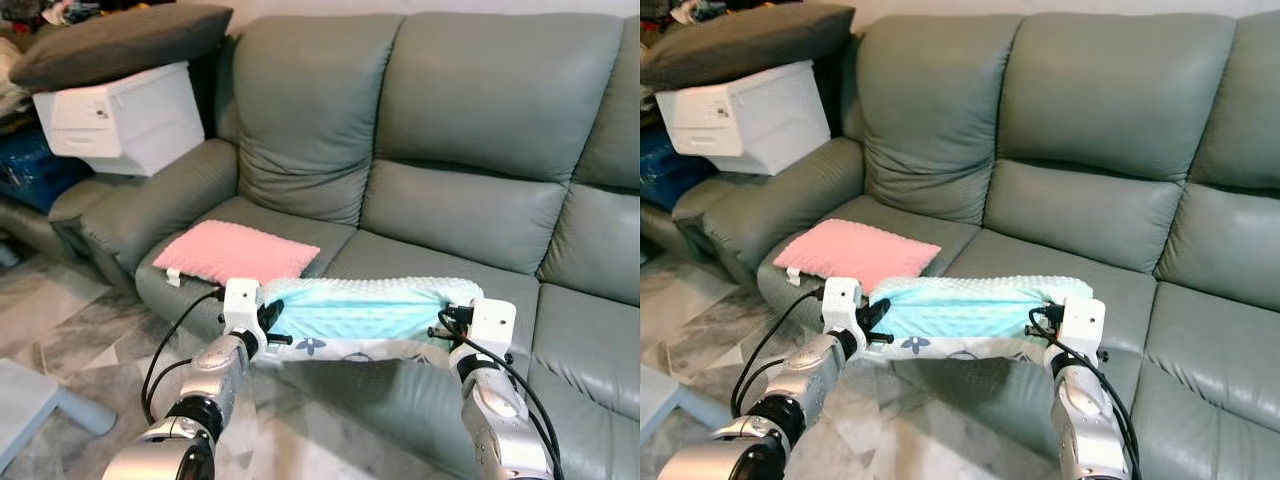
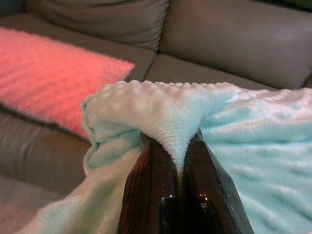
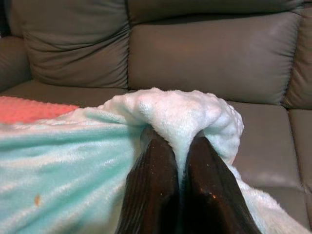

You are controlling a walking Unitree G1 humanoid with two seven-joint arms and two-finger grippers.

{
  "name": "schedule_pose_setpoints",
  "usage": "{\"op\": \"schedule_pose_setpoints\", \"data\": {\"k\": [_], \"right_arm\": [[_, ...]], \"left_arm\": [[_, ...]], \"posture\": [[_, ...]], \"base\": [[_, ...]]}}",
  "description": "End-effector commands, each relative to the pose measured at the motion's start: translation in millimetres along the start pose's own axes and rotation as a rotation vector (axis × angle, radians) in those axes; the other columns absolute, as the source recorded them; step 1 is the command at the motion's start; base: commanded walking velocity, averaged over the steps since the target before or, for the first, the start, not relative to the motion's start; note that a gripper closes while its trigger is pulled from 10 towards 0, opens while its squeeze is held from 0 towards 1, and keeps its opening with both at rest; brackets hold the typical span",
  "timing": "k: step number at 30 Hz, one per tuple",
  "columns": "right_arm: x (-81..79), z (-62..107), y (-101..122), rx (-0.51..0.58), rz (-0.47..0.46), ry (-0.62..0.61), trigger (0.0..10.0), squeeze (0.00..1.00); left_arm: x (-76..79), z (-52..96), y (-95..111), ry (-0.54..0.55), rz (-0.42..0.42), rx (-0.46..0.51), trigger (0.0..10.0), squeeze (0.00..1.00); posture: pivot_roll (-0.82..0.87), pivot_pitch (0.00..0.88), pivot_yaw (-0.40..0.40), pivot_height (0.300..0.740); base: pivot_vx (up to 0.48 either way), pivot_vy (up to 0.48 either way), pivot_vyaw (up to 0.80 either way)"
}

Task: Move the pillow to the sofa

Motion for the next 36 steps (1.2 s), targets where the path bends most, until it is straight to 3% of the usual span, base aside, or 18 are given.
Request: {"op": "schedule_pose_setpoints", "data": {"k": [1, 7, 14, 26, 36], "right_arm": [[-0.3, -1.2, 9.5, 0.027, 0.003, -0.001, 10.0, 0.0], [0.9, -0.2, 10.6, 0.027, 0.0, -0.005, 10.0, 0.0], [-0.9, 0.6, 11.8, 0.031, -0.007, -0.004, 10.0, 0.0], [-2.5, 0.4, 13.0, 0.033, -0.008, -0.003, 10.0, 0.0], [-0.4, -0.5, 12.9, 0.028, -0.007, -0.019, 10.0, 0.0]], "left_arm": [[-4.7, -4.5, 24.9, 0.002, -0.009, 0.072, 10.0, 0.0], [-1.0, -6.5, 26.1, -0.005, 0.022, 0.068, 10.0, 0.0], [-0.5, -6.1, 25.2, -0.015, -0.04, 0.057, 10.0, 0.0], [3.4, -6.3, 22.1, -0.032, -0.061, 0.043, 10.0, 0.0], [13.0, -7.2, 23.6, -0.082, -0.055, 0.059, 10.0, 0.0]], "posture": [[-0.33, 0.0, 0.125, 0.74], [-0.33, 0.0, 0.128, 0.74], [-0.33, 0.0, 0.133, 0.74], [-0.33, 0.004, 0.137, 0.74], [-0.33, 0.0, 0.141, 0.74]], "base": [[0.0, 0.0, -0.78], [0.0, 0.0, -0.76], [0.0, 0.44, 0.0], [0.0, 0.452, 0.0], [0.0, 0.0, 0.0]]}}
Point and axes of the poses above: a point about 5 cm out from each wrist's last joint towards the gripper, its own z axis pointing back from the gripper into the wrist, its own y axis along the axis of the wrist's last joint, x = y × z, the point moved 4 cm from there along -z, pointing out of the wrist towards the gripper, and after that the axes turned 9 degrees about -z, right-handed, at the moved point
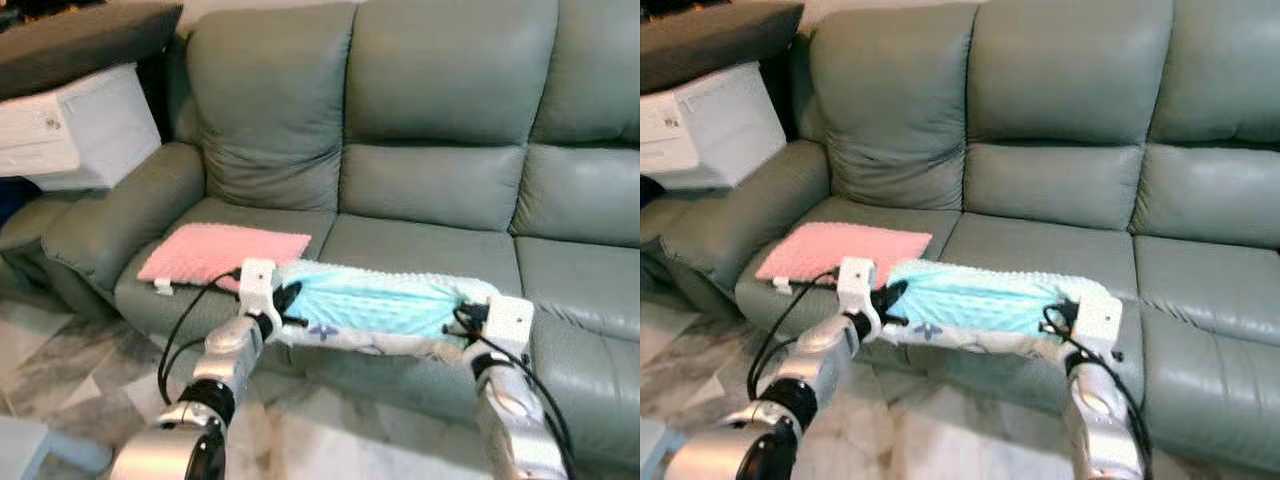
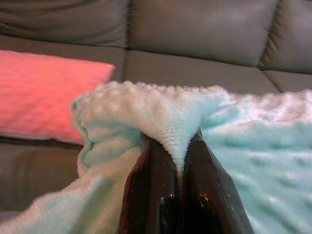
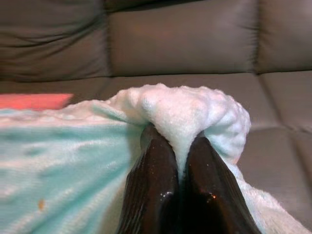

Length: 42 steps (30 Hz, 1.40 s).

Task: Move the pillow to the sofa

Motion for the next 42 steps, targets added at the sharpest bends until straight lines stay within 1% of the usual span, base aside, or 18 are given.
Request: {"op": "schedule_pose_setpoints", "data": {"k": [1, 5, 9, 18, 20, 36, 42], "right_arm": [[1.9, -3.8, 12.2, 0.033, 0.006, -0.011, 10.0, 0.0], [2.7, -5.4, 12.3, 0.029, 0.004, -0.016, 10.0, 0.0], [0.2, -6.7, 13.8, 0.033, 0.009, -0.008, 10.0, 0.0], [-1.2, -7.6, 14.9, 0.036, 0.009, -0.003, 10.0, 0.0], [-1.3, -7.4, 15.3, 0.038, 0.01, -0.003, 10.0, 0.0], [-3.0, -5.2, 13.1, 0.036, 0.005, 0.001, 10.0, 0.0], [-0.9, -2.1, 8.3, 0.024, 0.003, 0.0, 10.0, 0.0]], "left_arm": [[2.1, -2.2, 6.4, -0.011, -0.001, 0.019, 10.0, 0.0], [3.9, -2.9, 8.6, -0.023, 0.002, 0.029, 10.0, 0.0], [8.0, -3.8, 10.2, -0.04, 0.005, 0.039, 10.0, 0.0], [9.1, -4.1, 11.3, -0.045, 0.005, 0.045, 10.0, 0.0], [9.5, -4.0, 12.5, -0.049, 0.01, 0.056, 10.0, 0.0], [10.6, -3.0, 9.4, -0.059, 0.02, 0.048, 10.0, 0.0], [11.5, -2.4, 6.3, -0.057, 0.028, 0.042, 10.0, 0.0]], "posture": [[-0.33, 0.0, 0.141, 0.74], [-0.33, 0.0, 0.14, 0.74], [-0.32, 0.0, 0.142, 0.74], [-0.33, 0.0, 0.144, 0.74], [-0.33, 0.0, 0.144, 0.74], [-0.33, 0.0, 0.146, 0.74], [-0.33, 0.001, 0.147, 0.74]], "base": [[0.0, 0.0, 0.0], [0.0, 0.0, -0.72], [0.0, 0.0, -0.79], [0.0, 0.0, -0.79], [0.274, 0.0, -0.79], [0.299, 0.0, -0.77], [0.0, 0.0, -0.08]]}}
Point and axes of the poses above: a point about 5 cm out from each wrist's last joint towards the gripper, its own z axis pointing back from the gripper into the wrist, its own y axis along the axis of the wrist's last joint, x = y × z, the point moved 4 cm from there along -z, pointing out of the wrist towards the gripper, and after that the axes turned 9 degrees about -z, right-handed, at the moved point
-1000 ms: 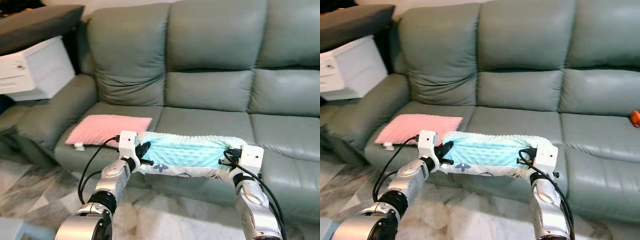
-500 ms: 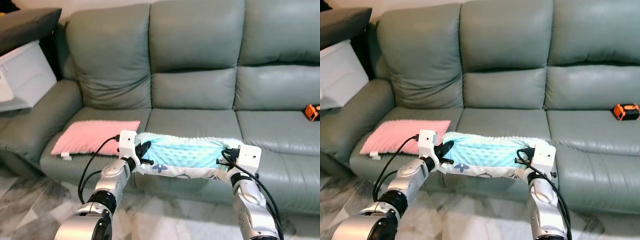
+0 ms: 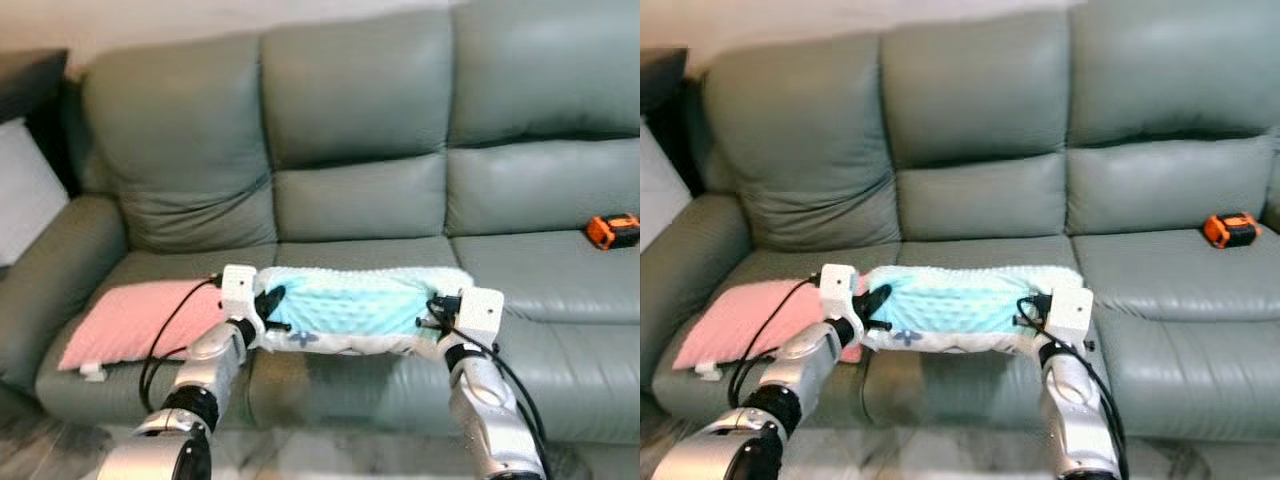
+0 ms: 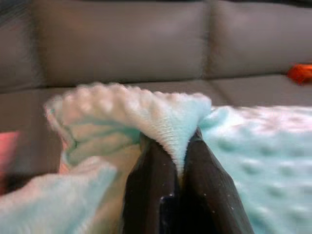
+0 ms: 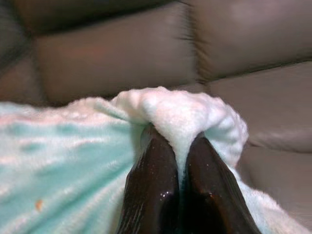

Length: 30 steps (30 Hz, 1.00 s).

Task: Move the pillow to the sofa

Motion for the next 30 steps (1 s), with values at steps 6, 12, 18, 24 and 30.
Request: {"op": "schedule_pose_setpoints", "data": {"k": [6, 12, 18, 24, 30], "right_arm": [[-13.6, 0.3, 5.4, 0.025, -0.02, 0.032, 10.0, 0.0], [-15.6, 0.9, 5.7, 0.025, -0.014, 0.047, 10.0, 0.0], [-18.9, -0.4, 8.4, 0.035, -0.005, 0.067, 10.0, 0.0], [-20.1, -1.2, 8.5, 0.034, -0.006, 0.07, 10.0, 0.0], [-21.3, -2.0, 9.0, 0.036, -0.009, 0.072, 10.0, 0.0]], "left_arm": [[-18.6, 8.1, -5.6, 0.051, -0.017, -0.026, 10.0, 0.0], [-20.0, 8.7, -1.5, 0.052, -0.018, 0.003, 10.0, 0.0], [-16.4, 8.4, -0.8, 0.031, -0.004, 0.017, 10.0, 0.0], [-16.7, 8.2, -0.3, 0.03, -0.006, 0.016, 10.0, 0.0], [-16.7, 7.6, 0.4, 0.024, -0.01, 0.011, 10.0, 0.0]], "posture": [[-0.33, 0.008, 0.146, 0.74], [-0.33, 0.011, 0.14, 0.74], [-0.32, 0.008, 0.14, 0.74], [-0.32, 0.005, 0.142, 0.74], [-0.32, 0.001, 0.148, 0.74]], "base": [[0.0, 0.0, 0.0], [0.0, 0.0, 0.0], [0.326, 0.0, 0.0], [0.453, 0.0, 0.0], [0.467, 0.0, 0.0]]}}
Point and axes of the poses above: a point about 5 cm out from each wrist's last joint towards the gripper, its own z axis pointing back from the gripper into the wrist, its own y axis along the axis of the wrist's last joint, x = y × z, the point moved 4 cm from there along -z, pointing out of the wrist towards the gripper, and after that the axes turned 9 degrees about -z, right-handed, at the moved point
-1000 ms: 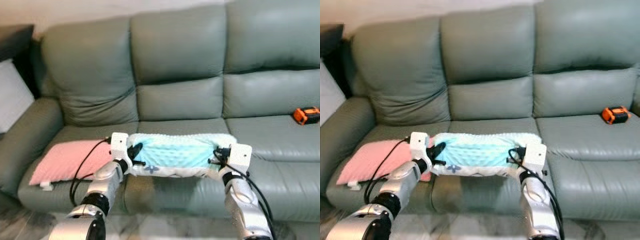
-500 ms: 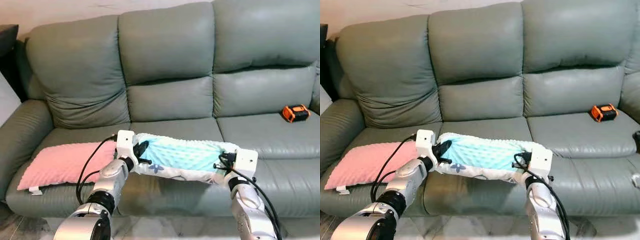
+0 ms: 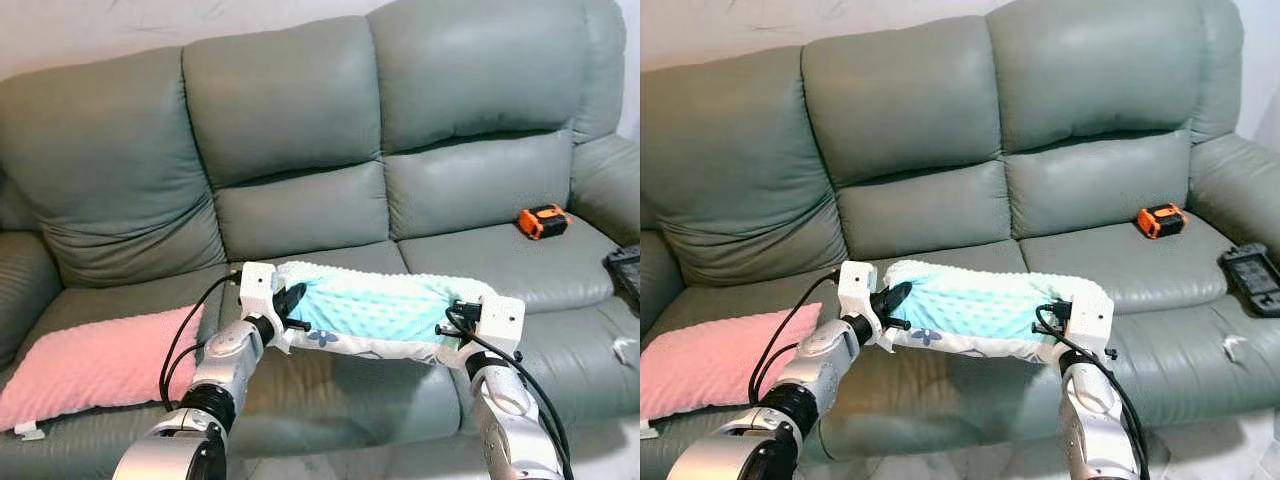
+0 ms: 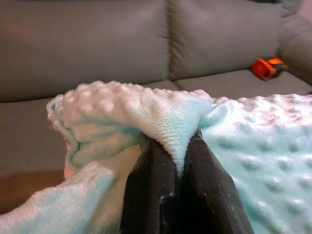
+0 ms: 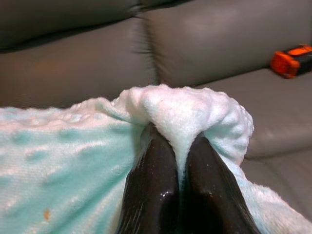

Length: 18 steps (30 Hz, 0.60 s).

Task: Move the pillow to the sofa

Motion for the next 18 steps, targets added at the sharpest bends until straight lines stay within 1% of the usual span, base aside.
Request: {"op": "schedule_pose_setpoints", "data": {"k": [1, 3, 6, 7, 9, 10, 18], "right_arm": [[-11.0, -2.1, 6.7, 0.027, -0.001, 0.032, 10.0, 0.0], [-11.0, -1.9, 6.5, 0.027, -0.001, 0.032, 10.0, 0.0], [-10.6, -1.7, 6.0, 0.026, -0.001, 0.029, 10.0, 0.0], [-10.5, -1.7, 5.8, 0.025, -0.001, 0.028, 10.0, 0.0], [-10.4, -1.7, 5.6, 0.025, -0.001, 0.028, 10.0, 0.0], [-10.7, -1.9, 5.7, 0.025, -0.001, 0.029, 10.0, 0.0], [-12.9, -2.8, 7.0, 0.028, 0.002, 0.037, 10.0, 0.0]], "left_arm": [[-3.7, -0.7, 7.8, -0.004, -0.008, 0.019, 10.0, 0.0], [-2.7, -0.9, 7.4, -0.011, -0.006, 0.017, 10.0, 0.0], [-1.8, -0.5, 7.4, -0.012, -0.049, 0.018, 10.0, 0.0], [-1.7, -0.3, 4.7, -0.013, -0.025, 0.007, 10.0, 0.0], [-1.8, -0.2, 3.5, -0.012, -0.013, 0.001, 10.0, 0.0], [-2.5, 0.2, 3.8, -0.011, -0.026, 0.001, 10.0, 0.0], [-3.7, 0.8, 3.7, -0.01, -0.025, 0.002, 10.0, 0.0]], "posture": [[-0.32, 0.0, 0.149, 0.74], [-0.32, 0.0, 0.149, 0.74], [-0.32, 0.0, 0.149, 0.74], [-0.32, 0.0, 0.149, 0.74], [-0.32, 0.0, 0.149, 0.74], [-0.32, 0.0, 0.148, 0.74], [-0.32, 0.0, 0.148, 0.74]], "base": [[0.375, 0.0, 0.0], [0.375, 0.0, 0.0], [0.0, 0.0, 0.0], [0.0, 0.0, 0.0], [0.0, 0.0, 0.0], [0.0, 0.0, 0.0], [0.0, 0.0, 0.0]]}}
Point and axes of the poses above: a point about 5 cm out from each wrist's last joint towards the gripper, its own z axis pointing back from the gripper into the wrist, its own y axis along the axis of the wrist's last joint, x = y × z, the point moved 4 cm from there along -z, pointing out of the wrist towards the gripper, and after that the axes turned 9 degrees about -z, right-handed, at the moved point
